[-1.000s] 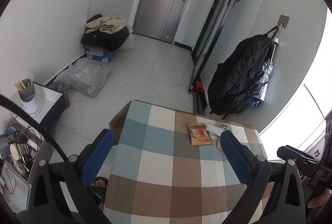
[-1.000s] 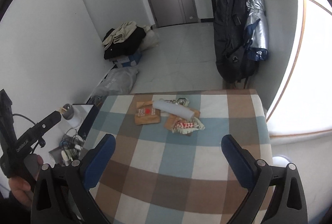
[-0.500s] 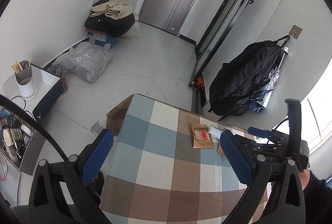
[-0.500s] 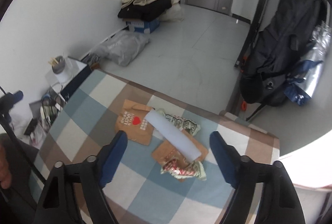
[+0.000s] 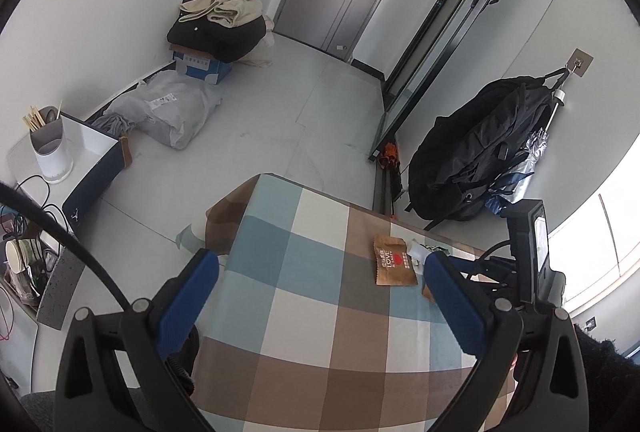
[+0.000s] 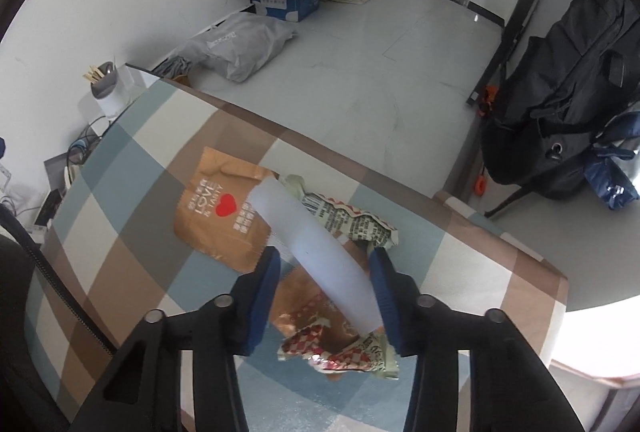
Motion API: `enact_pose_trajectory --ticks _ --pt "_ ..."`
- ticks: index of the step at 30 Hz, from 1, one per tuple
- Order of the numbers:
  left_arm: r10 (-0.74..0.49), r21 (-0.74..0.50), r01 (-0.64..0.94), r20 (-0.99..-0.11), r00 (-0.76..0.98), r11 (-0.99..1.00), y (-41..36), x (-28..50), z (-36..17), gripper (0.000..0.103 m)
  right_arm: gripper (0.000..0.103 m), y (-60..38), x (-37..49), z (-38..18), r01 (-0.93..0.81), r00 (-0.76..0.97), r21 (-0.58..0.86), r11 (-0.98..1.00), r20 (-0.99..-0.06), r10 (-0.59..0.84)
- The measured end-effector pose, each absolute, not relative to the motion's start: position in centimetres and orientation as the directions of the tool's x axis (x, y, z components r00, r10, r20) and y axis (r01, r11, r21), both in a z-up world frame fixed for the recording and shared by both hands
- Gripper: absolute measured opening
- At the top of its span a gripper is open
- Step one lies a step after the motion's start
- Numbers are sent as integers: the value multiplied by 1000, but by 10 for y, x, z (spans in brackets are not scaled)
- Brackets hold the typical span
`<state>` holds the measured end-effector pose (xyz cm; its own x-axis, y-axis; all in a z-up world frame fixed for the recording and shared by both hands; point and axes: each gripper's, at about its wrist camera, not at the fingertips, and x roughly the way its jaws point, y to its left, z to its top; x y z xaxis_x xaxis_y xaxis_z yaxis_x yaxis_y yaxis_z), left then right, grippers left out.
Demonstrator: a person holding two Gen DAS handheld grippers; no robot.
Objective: Collect trash
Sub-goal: 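Lower the right gripper onto the white paper tube and close, then lift the white paper tube off the table with the right gripper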
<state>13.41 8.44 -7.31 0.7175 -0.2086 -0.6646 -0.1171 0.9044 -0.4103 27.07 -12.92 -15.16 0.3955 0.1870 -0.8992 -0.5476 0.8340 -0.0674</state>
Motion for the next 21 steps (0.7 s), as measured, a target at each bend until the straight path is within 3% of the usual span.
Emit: enact_pose_trajectory --ticks 5,9,21 --pt "-204 -406 -120 -668 715 906 85 135 -74 101 24 -131 263 -155 -563 401 -85 822 -898 181" --pt "-200 -404 -125 -671 714 906 85 136 -75 101 17 -137 256 -151 -566 390 -44 823 -894 220" --pt "-170 -351 -119 -690 704 929 75 135 -78 101 16 -185 232 -119 -417 433 221 882 -804 407"
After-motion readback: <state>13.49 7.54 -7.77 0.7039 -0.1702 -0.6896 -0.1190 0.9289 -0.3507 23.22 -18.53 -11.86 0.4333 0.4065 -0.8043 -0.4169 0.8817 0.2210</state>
